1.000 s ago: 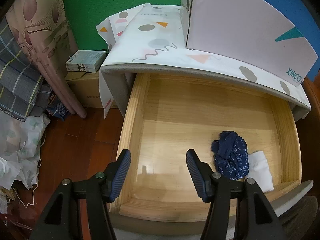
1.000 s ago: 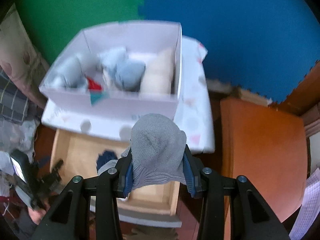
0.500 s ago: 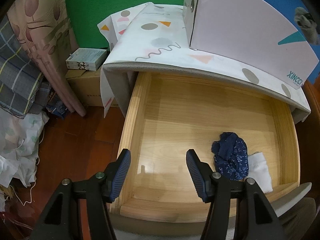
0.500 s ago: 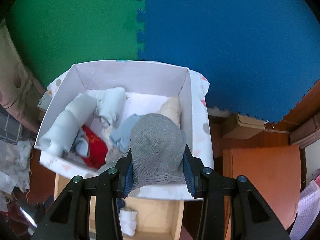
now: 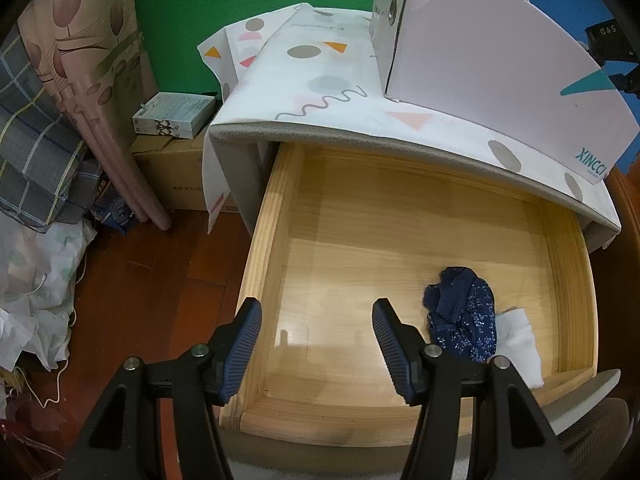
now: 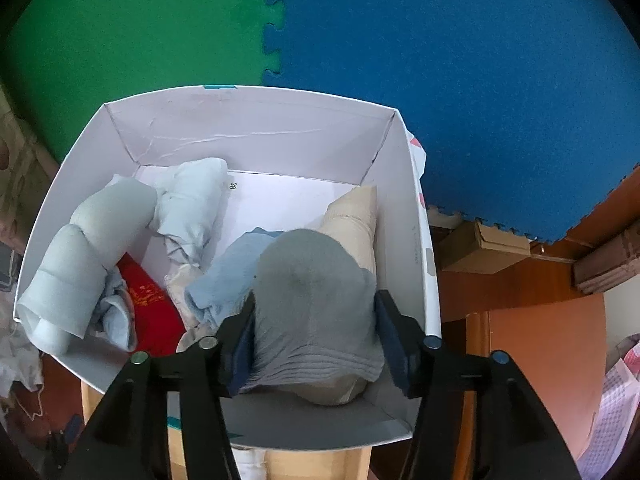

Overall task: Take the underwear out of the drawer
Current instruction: 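Lower the grey sock into the white box and open the right tool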

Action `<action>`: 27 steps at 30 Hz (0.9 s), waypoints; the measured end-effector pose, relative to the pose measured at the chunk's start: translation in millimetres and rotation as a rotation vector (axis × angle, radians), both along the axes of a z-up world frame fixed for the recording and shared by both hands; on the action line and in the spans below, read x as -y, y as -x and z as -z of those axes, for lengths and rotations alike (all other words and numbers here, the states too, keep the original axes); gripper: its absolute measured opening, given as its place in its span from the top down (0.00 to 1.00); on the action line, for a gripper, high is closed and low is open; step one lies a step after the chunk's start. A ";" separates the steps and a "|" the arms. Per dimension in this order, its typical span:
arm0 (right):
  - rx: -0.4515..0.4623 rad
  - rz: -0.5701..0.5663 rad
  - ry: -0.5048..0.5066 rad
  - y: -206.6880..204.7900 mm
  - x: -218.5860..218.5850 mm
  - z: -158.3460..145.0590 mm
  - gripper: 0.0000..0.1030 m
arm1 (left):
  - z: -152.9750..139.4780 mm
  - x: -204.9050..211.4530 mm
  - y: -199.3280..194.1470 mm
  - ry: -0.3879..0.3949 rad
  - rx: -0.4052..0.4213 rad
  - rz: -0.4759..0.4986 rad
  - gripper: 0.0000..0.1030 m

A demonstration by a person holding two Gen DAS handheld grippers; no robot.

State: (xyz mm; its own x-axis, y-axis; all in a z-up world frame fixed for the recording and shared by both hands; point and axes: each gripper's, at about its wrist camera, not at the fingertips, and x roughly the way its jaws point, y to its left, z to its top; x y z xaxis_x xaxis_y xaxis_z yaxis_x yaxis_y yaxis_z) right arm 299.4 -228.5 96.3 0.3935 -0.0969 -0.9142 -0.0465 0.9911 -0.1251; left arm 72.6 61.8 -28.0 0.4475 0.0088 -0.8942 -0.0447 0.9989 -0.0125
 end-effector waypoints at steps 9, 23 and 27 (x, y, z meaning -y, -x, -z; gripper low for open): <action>0.043 0.000 -0.033 11.1 9.9 -28.4 0.35 | -0.4 1.2 0.8 0.000 -0.004 -0.002 0.43; 0.000 -0.126 -0.049 95.0 4.5 -49.6 0.35 | -0.1 1.1 0.4 -0.004 -0.007 -0.001 0.43; -0.061 -0.157 -0.050 122.7 -0.9 -28.1 0.35 | 0.2 1.8 0.3 -0.008 -0.007 -0.002 0.43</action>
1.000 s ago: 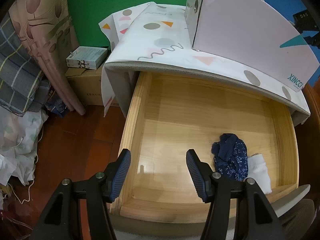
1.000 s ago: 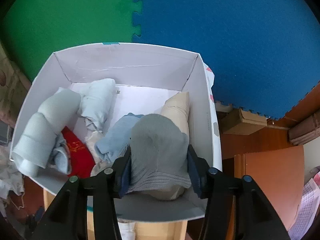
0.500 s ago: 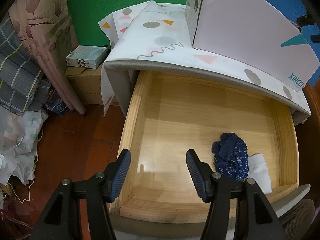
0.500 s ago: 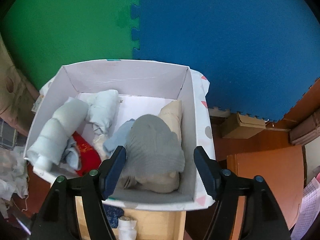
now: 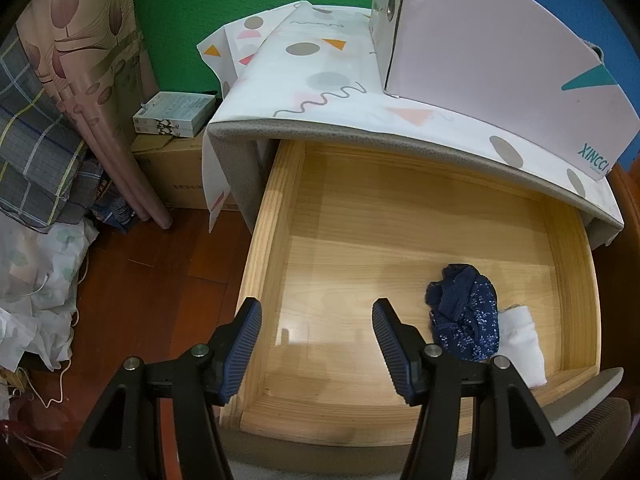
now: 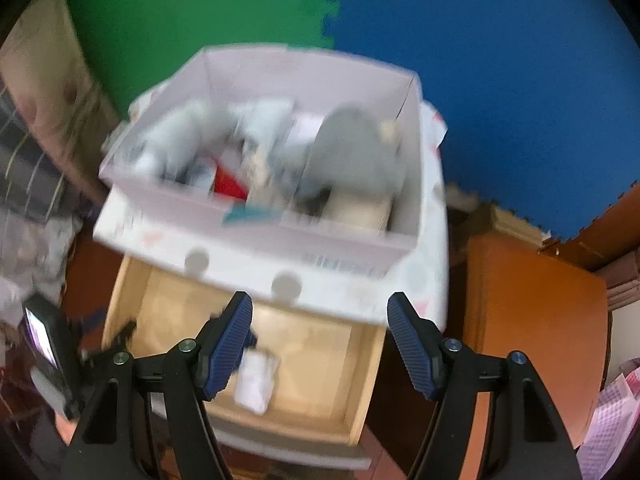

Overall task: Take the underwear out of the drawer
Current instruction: 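Lower the grey sock into the white box and open the right tool, then return the right tool to the drawer and grasp the white sock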

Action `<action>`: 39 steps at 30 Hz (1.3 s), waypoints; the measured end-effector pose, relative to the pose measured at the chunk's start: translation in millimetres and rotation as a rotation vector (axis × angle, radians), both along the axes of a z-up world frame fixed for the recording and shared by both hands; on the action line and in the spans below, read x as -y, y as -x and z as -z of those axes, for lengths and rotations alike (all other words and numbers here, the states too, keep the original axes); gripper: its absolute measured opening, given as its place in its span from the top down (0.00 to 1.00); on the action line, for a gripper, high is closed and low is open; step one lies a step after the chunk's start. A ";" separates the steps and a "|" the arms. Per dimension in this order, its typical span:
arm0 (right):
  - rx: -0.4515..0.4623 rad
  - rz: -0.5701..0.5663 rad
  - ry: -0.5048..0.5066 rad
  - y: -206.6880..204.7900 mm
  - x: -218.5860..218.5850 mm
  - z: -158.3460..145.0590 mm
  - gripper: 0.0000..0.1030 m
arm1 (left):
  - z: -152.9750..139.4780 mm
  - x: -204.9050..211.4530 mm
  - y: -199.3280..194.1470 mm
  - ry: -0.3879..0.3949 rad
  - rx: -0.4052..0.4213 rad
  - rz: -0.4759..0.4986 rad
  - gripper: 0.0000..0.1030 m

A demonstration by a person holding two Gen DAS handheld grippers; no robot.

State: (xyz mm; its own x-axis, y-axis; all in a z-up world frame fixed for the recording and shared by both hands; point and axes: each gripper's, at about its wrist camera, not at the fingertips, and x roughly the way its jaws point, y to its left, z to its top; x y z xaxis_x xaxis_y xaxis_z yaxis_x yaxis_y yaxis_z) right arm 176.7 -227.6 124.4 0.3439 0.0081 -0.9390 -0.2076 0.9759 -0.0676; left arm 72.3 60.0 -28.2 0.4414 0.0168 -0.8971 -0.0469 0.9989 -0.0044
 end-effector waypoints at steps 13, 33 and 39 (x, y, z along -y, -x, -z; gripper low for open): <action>-0.286 -0.030 0.046 42.3 -21.6 140.0 0.35 | -0.4 -2.3 0.8 -0.001 0.002 -0.003 0.43; -0.501 -0.034 0.073 57.8 -63.0 254.9 0.37 | 0.8 -0.8 -0.2 0.001 -0.003 -0.002 0.43; -0.506 -0.011 0.086 58.5 -52.0 264.0 0.49 | 1.1 -0.5 -0.2 -0.001 -0.003 -0.001 0.43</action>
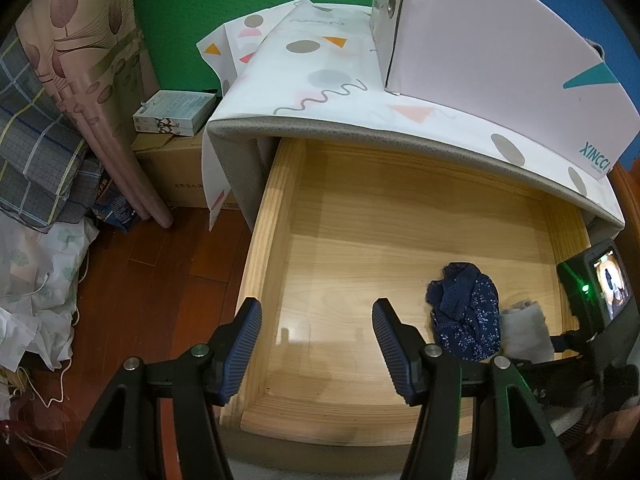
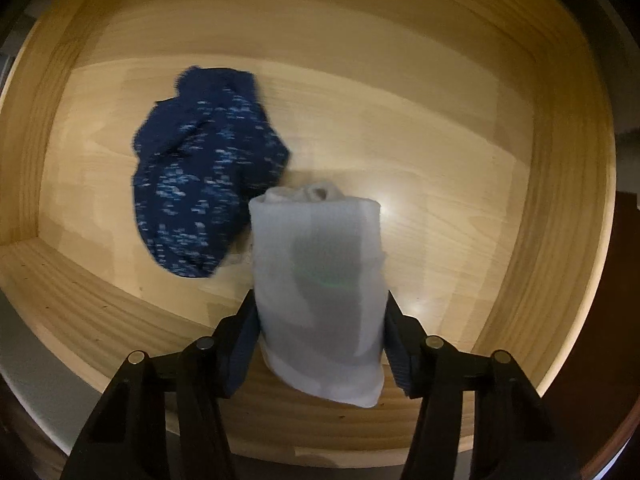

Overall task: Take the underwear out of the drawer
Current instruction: 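Return the right tool to the drawer and grasp the white sock, then lower the left tool onto the navy floral garment and grasp it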

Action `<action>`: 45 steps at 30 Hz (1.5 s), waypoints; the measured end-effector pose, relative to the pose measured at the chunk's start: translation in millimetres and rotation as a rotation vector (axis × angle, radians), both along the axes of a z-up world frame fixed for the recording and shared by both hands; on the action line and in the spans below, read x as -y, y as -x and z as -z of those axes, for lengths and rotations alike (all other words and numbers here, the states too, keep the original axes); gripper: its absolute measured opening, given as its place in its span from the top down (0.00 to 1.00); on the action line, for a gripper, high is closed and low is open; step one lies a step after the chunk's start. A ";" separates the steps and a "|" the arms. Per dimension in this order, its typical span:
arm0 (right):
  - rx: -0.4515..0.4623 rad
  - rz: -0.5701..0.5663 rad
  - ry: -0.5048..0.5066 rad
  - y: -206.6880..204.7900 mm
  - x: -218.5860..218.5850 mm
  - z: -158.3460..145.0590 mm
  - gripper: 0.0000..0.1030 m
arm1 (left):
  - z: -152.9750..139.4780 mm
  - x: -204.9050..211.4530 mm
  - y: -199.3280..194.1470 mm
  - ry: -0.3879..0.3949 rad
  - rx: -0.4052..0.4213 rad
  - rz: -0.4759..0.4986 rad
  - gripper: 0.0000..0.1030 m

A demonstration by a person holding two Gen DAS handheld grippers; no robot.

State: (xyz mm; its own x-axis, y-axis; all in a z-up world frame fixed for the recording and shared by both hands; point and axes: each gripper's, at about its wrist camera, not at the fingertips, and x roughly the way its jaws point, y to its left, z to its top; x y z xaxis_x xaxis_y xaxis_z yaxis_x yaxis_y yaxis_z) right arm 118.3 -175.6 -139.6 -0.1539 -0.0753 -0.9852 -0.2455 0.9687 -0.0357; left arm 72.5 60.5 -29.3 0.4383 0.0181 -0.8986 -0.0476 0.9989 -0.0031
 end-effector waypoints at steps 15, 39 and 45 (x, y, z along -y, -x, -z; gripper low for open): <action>0.006 0.126 0.036 -2.3 49.1 2.8 0.50 | 0.4 0.0 0.7 -0.008 -0.005 -0.001 0.43; 0.041 0.142 0.071 -1.6 49.4 8.3 0.51 | 5.2 26.8 1.5 -0.038 -0.055 0.093 0.43; 0.042 0.138 0.072 4.4 52.5 6.6 0.51 | 15.1 63.6 8.2 0.004 -0.119 0.165 0.43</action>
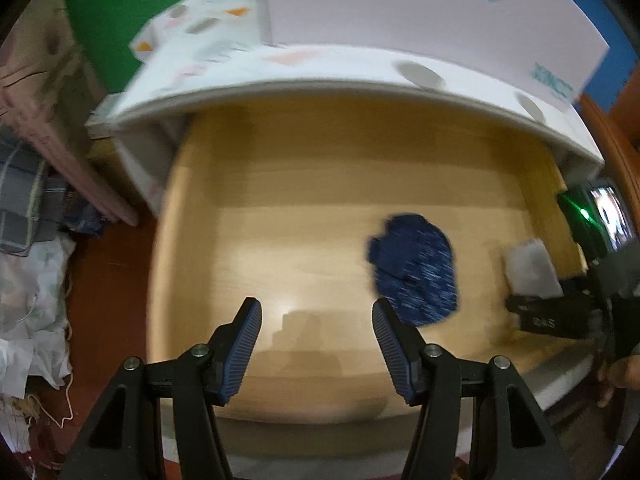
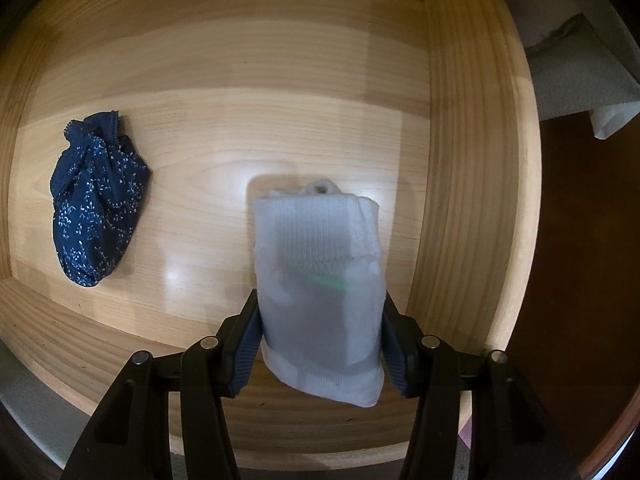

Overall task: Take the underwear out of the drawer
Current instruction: 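Lower the left tool onto the navy floral garment and grasp it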

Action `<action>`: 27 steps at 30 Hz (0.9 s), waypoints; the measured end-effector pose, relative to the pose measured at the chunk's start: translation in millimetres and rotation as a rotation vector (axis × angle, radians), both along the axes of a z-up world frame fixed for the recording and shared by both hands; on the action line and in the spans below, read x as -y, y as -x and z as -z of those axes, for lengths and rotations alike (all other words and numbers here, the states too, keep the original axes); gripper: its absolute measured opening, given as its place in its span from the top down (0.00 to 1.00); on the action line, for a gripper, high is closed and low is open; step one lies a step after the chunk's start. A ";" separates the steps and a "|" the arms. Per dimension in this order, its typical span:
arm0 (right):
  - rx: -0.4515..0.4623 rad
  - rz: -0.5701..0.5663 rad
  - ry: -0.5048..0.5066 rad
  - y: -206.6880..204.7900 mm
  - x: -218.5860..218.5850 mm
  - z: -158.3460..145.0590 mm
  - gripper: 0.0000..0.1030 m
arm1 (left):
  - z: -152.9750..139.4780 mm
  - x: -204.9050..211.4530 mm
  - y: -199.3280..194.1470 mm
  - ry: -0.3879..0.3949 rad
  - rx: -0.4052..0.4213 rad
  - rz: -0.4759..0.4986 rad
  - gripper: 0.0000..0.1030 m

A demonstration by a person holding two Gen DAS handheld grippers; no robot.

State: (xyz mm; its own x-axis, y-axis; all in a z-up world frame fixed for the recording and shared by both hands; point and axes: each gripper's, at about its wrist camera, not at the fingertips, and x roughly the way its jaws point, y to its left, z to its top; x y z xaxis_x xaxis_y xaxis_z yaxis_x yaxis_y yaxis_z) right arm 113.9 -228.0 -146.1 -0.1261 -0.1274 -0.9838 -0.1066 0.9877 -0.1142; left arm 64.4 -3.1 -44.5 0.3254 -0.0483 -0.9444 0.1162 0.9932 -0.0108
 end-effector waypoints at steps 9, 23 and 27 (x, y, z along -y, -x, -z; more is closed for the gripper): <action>0.001 -0.003 -0.001 0.1 -1.1 1.8 0.50 | 8.8 37.2 -9.4 0.059 -0.034 0.011 0.43; 0.002 -0.003 -0.007 1.6 -2.4 0.7 0.49 | 37.1 58.7 -35.6 0.066 -0.130 0.007 0.43; 0.003 -0.002 -0.009 1.4 -3.9 -0.2 0.49 | 43.8 64.2 -43.5 0.063 -0.160 0.008 0.43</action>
